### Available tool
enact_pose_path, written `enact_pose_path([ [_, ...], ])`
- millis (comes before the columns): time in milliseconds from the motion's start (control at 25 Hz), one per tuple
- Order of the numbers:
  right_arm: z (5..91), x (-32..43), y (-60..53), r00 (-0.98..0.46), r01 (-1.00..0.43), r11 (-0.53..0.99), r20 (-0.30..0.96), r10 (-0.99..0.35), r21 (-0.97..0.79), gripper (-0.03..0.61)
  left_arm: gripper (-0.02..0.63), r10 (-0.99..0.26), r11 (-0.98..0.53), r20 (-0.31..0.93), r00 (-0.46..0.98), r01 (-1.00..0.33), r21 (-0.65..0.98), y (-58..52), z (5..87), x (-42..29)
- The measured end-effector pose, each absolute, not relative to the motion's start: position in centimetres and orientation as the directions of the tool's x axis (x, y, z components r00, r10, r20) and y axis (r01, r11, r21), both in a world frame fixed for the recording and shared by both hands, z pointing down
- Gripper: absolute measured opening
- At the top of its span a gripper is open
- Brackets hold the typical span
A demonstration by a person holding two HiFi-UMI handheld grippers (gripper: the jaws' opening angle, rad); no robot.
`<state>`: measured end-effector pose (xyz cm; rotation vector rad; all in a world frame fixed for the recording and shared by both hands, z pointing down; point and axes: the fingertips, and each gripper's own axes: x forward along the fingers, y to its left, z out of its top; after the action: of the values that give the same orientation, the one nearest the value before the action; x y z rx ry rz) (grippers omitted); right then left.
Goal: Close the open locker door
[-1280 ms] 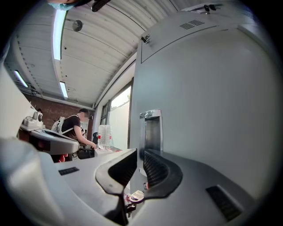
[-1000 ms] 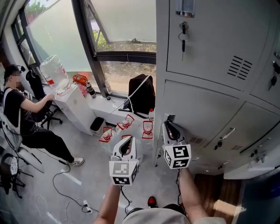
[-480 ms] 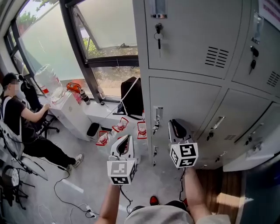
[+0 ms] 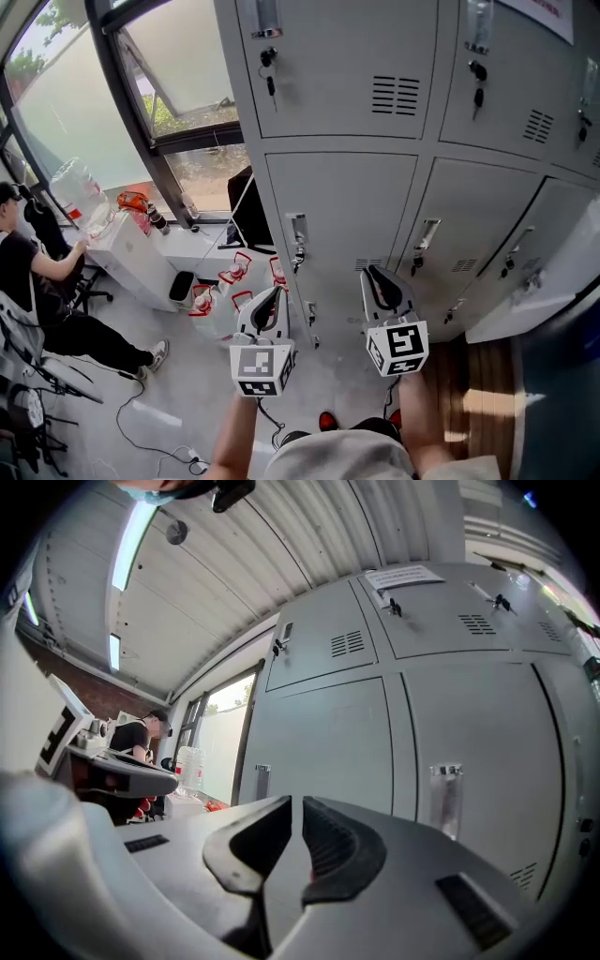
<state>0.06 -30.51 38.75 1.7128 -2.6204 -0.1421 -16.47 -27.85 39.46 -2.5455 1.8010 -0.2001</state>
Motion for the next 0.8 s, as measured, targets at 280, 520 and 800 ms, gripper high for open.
enact_pose_path([
  [280,40.1,3.2,-26.3,-0.357,-0.930,0.351,-0.043,-0.933,0.106,0.026,0.021,-0.912,-0.403,0.125,0.392,-0.912,-0.081,-26.1,41.1,-12.7],
  [520,43.2,4.5,-23.2,-0.339,-0.937,0.337,-0.008,-0.941,0.091,0.025,0.021,-0.891,-0.442,0.150,0.428,-0.894,-0.072,-24.1,43.3,-11.1],
  [800,45.0,5.5,-21.7,-0.319,-0.946,0.320,0.019,-0.947,0.055,0.025,0.021,-0.891,-0.439,0.160,0.425,-0.896,-0.068,-23.1,43.9,-11.3],
])
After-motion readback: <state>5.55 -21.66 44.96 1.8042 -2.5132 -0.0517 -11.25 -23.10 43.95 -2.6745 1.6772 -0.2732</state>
